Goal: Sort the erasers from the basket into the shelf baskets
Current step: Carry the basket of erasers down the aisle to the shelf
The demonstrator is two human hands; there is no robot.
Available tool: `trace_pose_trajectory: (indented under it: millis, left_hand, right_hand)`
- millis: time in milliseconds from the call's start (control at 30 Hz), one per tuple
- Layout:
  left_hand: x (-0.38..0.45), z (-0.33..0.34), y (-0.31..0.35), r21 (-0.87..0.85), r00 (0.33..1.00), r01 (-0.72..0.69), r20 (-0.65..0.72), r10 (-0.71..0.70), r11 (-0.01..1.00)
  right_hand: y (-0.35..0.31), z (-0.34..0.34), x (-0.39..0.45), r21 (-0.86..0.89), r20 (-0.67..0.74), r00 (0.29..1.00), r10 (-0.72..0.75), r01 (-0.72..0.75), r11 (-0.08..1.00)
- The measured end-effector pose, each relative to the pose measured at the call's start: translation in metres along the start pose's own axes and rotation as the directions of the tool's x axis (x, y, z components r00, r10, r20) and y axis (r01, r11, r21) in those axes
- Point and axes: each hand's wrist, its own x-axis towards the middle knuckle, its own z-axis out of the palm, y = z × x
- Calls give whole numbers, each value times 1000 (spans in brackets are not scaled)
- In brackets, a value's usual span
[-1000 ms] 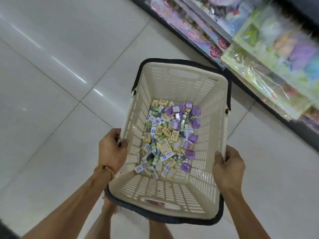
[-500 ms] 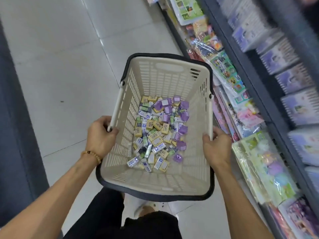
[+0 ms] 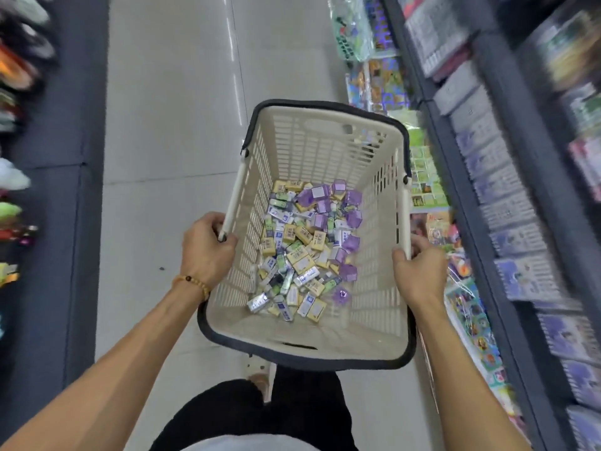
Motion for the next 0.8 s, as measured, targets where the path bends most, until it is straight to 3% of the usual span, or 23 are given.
trace_pose_trajectory:
  millis: [400, 800]
  left_hand:
    - [341, 7, 129, 1, 990, 94, -110, -94, 996]
    - [762, -24, 244, -24, 990, 64, -126, -66, 998]
  right_hand:
    - [-205, 107, 338, -14, 128, 990, -68, 70, 997]
    - [-456, 258, 674, -42, 106, 988, -116, 120, 992]
